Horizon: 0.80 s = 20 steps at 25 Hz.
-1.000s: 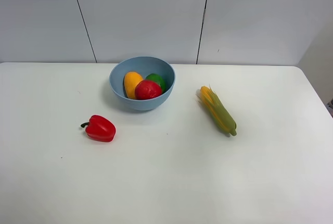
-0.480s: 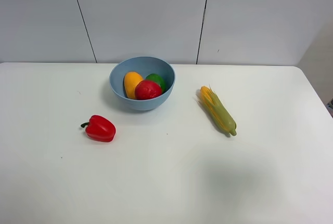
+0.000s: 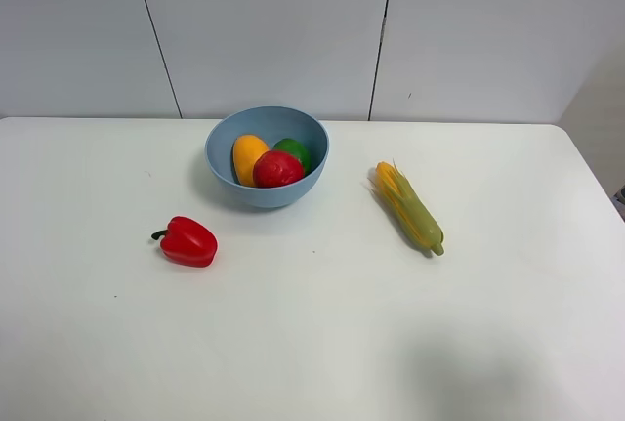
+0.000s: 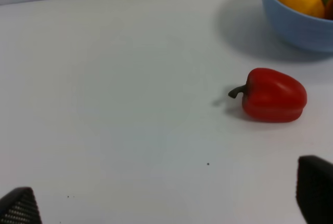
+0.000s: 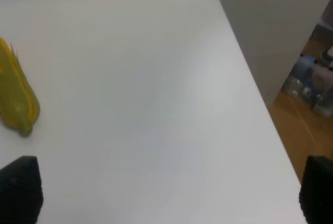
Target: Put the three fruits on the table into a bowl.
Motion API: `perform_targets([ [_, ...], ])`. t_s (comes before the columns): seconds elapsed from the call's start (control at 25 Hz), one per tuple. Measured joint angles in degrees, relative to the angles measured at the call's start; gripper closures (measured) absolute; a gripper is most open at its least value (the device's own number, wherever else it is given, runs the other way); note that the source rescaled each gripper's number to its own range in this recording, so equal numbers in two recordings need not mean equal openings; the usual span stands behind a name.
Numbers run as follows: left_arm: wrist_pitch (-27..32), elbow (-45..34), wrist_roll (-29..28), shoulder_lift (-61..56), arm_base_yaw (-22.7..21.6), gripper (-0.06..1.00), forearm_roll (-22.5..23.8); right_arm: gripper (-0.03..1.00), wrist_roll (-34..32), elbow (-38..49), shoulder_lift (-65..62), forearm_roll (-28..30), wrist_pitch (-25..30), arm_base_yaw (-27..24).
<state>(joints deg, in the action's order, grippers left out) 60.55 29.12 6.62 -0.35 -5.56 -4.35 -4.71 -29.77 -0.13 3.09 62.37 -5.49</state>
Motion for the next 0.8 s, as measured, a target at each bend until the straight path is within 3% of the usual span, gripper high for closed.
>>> perform_targets([
  [0.8, 0.00, 0.00, 0.00, 0.00, 0.00, -0.05, 0.00, -0.03, 0.00, 0.68, 0.00, -0.22, -0.83, 0.00],
])
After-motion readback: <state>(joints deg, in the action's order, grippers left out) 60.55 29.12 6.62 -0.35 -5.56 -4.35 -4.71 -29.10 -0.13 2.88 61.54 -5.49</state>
